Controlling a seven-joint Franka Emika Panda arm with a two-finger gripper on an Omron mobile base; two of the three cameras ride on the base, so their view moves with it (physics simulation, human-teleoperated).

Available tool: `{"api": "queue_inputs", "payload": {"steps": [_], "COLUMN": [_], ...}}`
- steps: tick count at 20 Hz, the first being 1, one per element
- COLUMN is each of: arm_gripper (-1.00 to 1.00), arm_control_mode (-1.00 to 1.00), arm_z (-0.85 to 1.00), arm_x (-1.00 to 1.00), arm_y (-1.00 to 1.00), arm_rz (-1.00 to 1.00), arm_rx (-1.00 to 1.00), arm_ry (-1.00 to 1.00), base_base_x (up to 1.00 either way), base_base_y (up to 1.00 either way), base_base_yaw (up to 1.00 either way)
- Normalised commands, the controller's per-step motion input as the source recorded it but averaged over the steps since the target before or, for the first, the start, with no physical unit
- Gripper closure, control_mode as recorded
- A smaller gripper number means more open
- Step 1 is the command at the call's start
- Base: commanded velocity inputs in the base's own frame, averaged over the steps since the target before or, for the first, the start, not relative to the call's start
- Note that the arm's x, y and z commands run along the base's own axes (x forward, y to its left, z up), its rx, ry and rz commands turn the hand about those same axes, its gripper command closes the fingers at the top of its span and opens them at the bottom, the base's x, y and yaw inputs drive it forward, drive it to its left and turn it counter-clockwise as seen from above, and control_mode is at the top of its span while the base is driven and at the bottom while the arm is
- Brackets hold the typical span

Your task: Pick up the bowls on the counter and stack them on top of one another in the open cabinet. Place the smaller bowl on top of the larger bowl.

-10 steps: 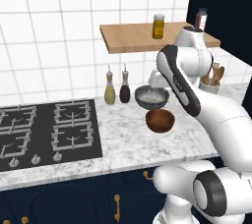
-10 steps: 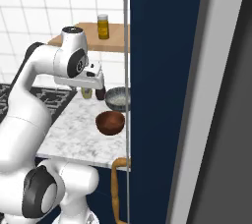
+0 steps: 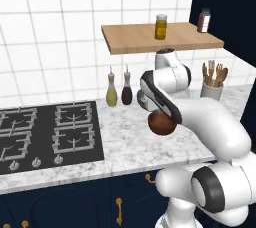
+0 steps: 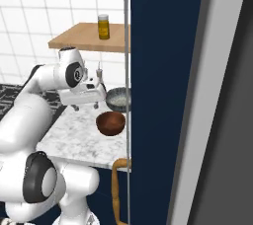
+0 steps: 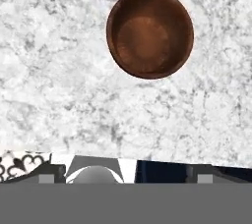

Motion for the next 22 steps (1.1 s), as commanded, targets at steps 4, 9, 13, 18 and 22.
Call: {"api": "queue_inputs", "payload": {"steps": [4, 9, 13, 18, 22], "arm_gripper": [-1.0, -1.0, -1.0, -1.0, -1.0], "arm_control_mode": [-1.0, -1.0, -1.0, -1.0, -1.0], "arm_z": [-1.0, -0.91, -0.6, -0.36, -0.26], "arm_x": [0.37, 0.23, 0.25, 0.22, 0.4], "arm_y": [0.03, -0.01, -0.02, -0.02, -0.04], "arm_rz": [0.02, 0.06, 0.07, 0.07, 0.07], "arm_rx": [-0.23, -0.03, 0.0, 0.0, 0.0], "arm_ry": [0.03, 0.01, 0.0, 0.0, 0.0], "base_base_x": [0.0, 0.0, 0.0, 0.0, 0.0], "base_base_y": [0.0, 0.0, 0.0, 0.0, 0.0], "base_base_yaw": [0.0, 0.0, 0.0, 0.0, 0.0]}}
